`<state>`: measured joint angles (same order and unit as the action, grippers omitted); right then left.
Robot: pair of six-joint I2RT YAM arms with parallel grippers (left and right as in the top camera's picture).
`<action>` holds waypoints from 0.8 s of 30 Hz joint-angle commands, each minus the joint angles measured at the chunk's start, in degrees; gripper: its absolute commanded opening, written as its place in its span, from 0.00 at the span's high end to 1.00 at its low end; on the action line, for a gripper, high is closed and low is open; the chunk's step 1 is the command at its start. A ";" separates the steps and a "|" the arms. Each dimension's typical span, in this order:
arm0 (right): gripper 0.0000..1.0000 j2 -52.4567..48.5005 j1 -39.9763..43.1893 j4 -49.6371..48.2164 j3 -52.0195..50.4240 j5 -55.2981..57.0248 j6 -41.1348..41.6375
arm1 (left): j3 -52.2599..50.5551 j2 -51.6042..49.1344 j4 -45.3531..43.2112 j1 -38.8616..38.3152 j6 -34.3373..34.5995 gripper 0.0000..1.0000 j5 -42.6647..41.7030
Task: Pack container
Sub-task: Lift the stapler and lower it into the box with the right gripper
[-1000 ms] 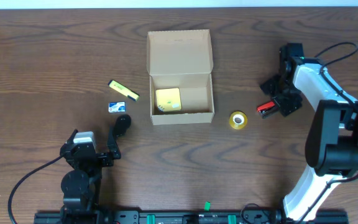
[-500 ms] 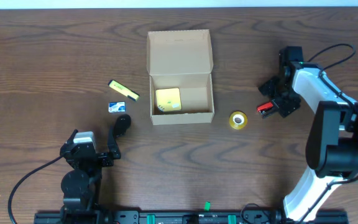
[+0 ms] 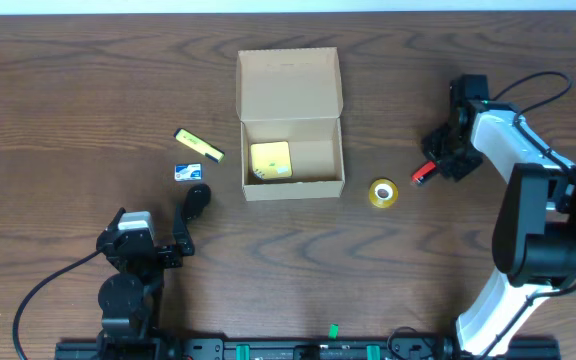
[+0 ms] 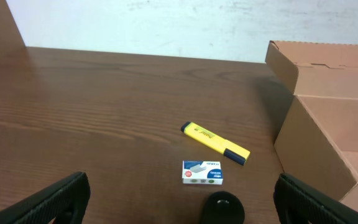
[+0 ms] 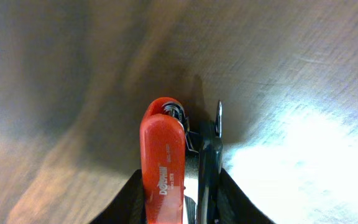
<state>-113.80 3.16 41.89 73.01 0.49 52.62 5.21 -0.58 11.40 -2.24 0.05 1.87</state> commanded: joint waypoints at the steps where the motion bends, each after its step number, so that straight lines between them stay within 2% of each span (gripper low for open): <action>1: 0.86 -1.66 0.13 -1.18 -1.55 -4.72 0.02 | -1.68 0.35 0.46 0.35 0.35 0.05 0.02; 4: 0.98 -1.60 0.13 -2.75 -1.53 -6.93 0.02 | -1.68 0.35 0.44 0.35 0.35 0.05 0.02; 8: 0.98 -1.60 0.13 -3.82 0.11 -11.47 -0.15 | -1.68 0.35 0.46 0.35 0.37 0.05 0.02; 10: 0.99 -1.38 -0.31 -3.74 2.73 -13.90 -3.30 | -1.68 0.35 0.44 0.35 0.35 0.05 0.02; 15: 0.99 0.07 -4.70 -0.15 15.58 -12.00 -10.84 | -1.68 0.35 0.46 0.35 0.35 0.05 0.02; 21: 0.99 0.09 -15.10 9.38 36.52 -3.82 -20.61 | -1.68 0.35 0.44 0.35 0.35 0.05 0.02; 24: 0.99 0.09 -20.02 12.52 41.53 -1.31 -22.34 | -1.68 0.35 0.46 0.35 0.35 0.05 0.02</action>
<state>-114.69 -13.56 53.08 111.18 -4.60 34.57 5.21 -0.58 11.40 -2.24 0.05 1.87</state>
